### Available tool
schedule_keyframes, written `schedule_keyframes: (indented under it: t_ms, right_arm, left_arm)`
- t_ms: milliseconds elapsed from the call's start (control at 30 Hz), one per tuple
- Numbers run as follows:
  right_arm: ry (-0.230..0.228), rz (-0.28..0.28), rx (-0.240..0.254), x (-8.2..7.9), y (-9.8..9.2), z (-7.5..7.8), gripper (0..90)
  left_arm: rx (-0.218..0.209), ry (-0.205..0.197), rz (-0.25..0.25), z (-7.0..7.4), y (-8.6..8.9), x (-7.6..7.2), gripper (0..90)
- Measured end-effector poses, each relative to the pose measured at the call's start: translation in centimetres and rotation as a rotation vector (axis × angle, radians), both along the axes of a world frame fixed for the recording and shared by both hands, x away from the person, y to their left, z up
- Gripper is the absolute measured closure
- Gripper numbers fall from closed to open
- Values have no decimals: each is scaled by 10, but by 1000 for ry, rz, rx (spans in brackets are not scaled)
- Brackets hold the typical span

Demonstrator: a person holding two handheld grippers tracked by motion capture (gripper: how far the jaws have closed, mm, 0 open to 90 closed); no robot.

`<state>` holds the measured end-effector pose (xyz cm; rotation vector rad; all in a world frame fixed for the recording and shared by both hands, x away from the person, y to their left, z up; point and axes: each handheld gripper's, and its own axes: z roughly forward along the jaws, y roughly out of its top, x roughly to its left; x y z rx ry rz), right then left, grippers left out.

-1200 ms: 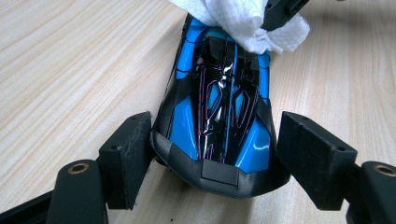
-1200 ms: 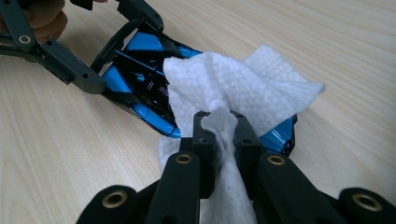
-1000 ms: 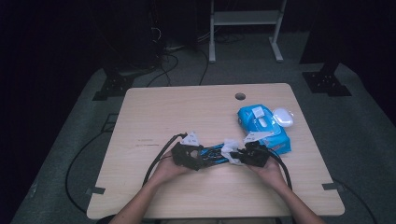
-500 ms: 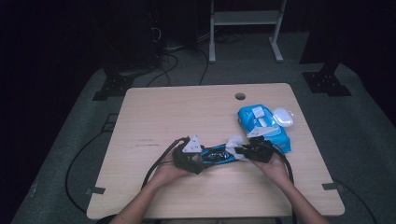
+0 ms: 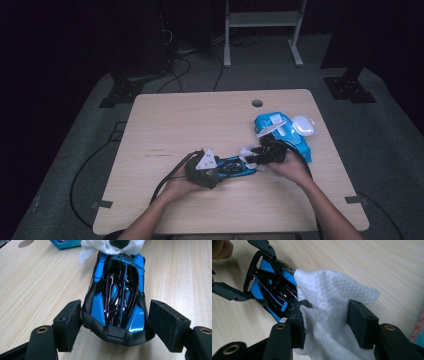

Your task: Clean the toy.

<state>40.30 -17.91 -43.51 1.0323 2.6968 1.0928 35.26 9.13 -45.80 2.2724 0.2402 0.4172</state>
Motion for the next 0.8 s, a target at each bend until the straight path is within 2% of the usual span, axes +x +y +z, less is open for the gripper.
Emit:
schedule_keyframes:
  t_ms: [100,300,467,700,767,800]
  right_arm:
    - [46,8,-4,6,2,-1,428]
    - [157,40,34,17,4,-7,350]
    - [159,53,31,17,5,-8,362]
    - [119,70,36,12,1,-9,384]
    - [117,79,31,11,1,-9,394]
    - [119,83,30,11,1,-9,399]
  left_arm:
    - [0,-9,-5,0,0,-1,274]
    - [-3,-12,-9,0,1,-1,279]
    - [-2,-12,-10,0,2,-1,279]
    - [-8,15,13,-1,0,1,261]
    - [9,22,27,-3,-2,2,242]
    - [53,11,36,-6,-4,2,230]
